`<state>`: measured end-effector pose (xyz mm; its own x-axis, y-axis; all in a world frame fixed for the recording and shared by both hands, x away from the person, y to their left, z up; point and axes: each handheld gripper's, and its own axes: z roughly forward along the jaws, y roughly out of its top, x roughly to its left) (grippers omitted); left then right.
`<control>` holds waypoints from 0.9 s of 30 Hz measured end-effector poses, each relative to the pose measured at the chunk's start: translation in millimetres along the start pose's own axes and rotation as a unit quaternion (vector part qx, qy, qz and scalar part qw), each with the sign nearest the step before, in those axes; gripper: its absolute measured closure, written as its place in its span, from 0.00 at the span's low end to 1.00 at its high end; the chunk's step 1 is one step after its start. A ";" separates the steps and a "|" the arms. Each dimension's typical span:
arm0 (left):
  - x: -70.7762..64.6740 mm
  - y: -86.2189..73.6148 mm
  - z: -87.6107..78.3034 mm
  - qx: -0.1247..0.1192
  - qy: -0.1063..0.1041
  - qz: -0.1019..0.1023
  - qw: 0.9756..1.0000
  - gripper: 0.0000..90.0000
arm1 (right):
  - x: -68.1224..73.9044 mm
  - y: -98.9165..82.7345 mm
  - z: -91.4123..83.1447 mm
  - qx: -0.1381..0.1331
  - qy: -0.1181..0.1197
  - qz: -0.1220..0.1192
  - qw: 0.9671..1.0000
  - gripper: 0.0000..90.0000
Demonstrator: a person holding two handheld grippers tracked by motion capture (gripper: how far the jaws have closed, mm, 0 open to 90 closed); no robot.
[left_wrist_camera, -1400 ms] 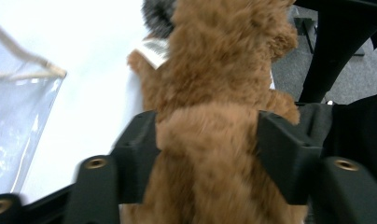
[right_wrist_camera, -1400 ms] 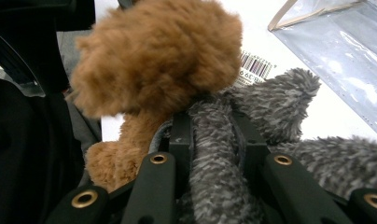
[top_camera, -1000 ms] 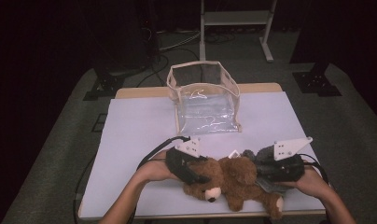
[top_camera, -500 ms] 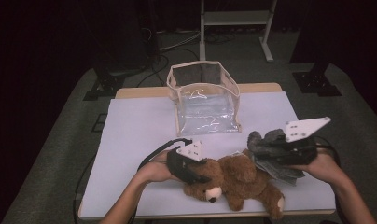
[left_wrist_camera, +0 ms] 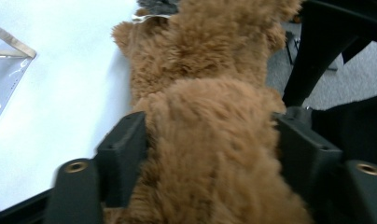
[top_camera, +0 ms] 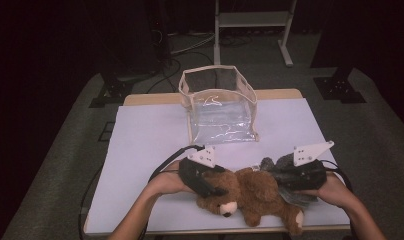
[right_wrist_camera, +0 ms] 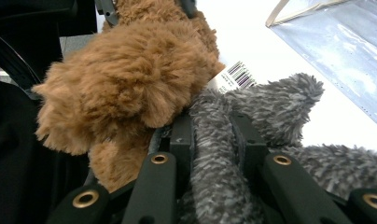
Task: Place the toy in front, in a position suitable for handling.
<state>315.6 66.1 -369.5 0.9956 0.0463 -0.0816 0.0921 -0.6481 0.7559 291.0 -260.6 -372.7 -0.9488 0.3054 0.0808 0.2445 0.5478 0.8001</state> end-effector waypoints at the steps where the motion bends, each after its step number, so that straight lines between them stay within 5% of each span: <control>1: 0.6 -0.6 1.7 -0.001 -0.002 -0.005 1.000 0.28 | 1.4 -1.1 0.0 -0.002 0.000 0.001 1.000 0.81; 6: 1.4 1.3 11.8 0.011 -0.014 -0.004 1.000 0.30 | 3.4 -5.7 0.3 -0.011 0.004 0.008 1.000 0.81; 10: 3.6 5.3 11.2 0.023 -0.006 0.014 1.000 0.59 | 2.9 -6.2 0.6 -0.013 0.002 0.009 1.000 0.81; 13: 10.8 7.9 6.8 0.025 0.011 0.014 1.000 0.69 | 1.2 -5.1 0.6 -0.018 -0.008 0.013 1.000 0.81; 21: 24.2 26.7 -6.9 0.039 0.045 0.038 0.997 0.77 | -15.5 5.4 -4.2 -0.043 -0.027 0.019 0.999 0.81; 27: 34.7 24.2 -25.7 0.033 0.074 0.034 0.996 0.77 | -23.5 19.4 5.2 -0.045 -0.028 0.015 0.998 0.81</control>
<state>352.8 71.5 -337.3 0.9918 0.1090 0.0674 0.0287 -0.7013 0.7122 319.1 -253.2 -362.2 -0.9280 0.3653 0.0730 0.2503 0.4660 0.8487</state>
